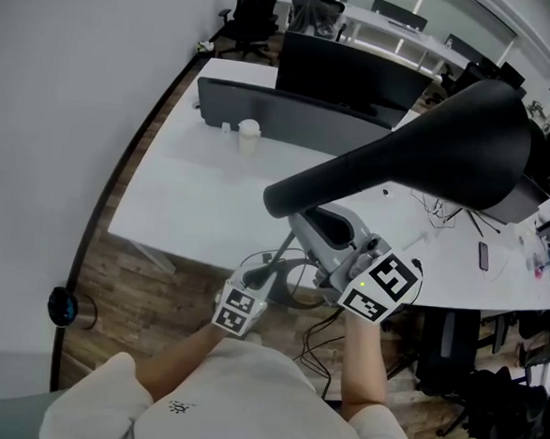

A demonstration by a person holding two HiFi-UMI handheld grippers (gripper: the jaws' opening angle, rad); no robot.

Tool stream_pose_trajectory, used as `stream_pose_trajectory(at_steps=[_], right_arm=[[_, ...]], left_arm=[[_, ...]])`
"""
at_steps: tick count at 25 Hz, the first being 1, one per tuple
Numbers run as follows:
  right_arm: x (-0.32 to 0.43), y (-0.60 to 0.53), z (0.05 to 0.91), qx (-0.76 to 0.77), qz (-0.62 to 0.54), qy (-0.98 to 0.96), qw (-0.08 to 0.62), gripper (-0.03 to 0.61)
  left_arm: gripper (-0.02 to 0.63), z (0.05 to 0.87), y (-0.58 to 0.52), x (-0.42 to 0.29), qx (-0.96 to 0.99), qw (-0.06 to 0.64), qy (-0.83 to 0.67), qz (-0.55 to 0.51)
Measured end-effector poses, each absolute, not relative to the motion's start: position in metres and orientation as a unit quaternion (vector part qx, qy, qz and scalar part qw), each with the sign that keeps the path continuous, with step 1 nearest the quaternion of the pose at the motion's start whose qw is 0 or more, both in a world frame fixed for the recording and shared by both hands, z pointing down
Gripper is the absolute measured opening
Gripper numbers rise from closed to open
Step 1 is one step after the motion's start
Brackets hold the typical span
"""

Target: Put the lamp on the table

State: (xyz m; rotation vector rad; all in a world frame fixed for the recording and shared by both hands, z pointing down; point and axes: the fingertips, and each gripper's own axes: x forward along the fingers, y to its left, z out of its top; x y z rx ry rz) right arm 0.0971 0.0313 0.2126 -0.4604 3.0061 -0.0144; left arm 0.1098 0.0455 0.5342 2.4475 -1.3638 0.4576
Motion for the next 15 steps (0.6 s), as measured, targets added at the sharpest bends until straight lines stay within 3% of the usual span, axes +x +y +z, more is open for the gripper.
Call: stream_pose_trajectory(at_steps=[15], right_arm=[[0.127, -0.001, 0.221, -0.147, -0.015, 0.988, 0.049, 0.048]], left_arm=[[0.048, 0.542, 0.018, 0.138, 0.848, 0.158, -0.477, 0.167]])
